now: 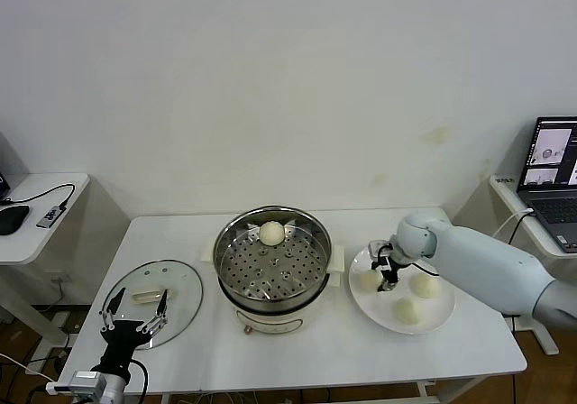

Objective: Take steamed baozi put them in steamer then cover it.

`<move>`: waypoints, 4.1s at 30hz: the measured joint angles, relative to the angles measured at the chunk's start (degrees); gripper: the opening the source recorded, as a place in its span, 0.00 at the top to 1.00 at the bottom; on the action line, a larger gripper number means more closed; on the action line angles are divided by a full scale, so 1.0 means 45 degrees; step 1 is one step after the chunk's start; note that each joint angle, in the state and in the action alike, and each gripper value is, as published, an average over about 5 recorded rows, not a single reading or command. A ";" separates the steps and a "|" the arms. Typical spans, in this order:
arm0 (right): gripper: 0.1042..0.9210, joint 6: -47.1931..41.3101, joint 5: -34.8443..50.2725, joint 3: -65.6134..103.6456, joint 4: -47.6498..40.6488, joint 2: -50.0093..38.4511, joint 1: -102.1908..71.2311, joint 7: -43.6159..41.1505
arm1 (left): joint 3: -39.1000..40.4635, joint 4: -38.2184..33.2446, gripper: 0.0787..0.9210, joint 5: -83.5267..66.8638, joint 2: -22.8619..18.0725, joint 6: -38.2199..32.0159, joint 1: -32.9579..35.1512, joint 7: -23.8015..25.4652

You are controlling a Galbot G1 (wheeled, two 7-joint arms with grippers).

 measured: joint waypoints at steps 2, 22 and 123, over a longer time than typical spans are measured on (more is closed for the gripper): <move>0.41 -0.0073 0.0204 -0.0072 0.0188 -0.0180 0.0260 -0.0059 | -0.0001 -0.0024 0.12 -0.0011 0.0029 0.0023 -0.0013 0.0000; 0.39 -0.1838 0.5181 -0.3534 0.3141 -0.0538 0.6724 0.0462 | 0.0007 0.0130 0.12 -0.0493 0.0341 0.0044 -0.0055 0.0133; 0.12 0.0020 0.0236 -0.1548 0.4461 -0.4191 0.1909 -0.1525 | 0.0076 0.0214 0.12 0.0092 -0.0355 -0.0426 0.0182 0.0108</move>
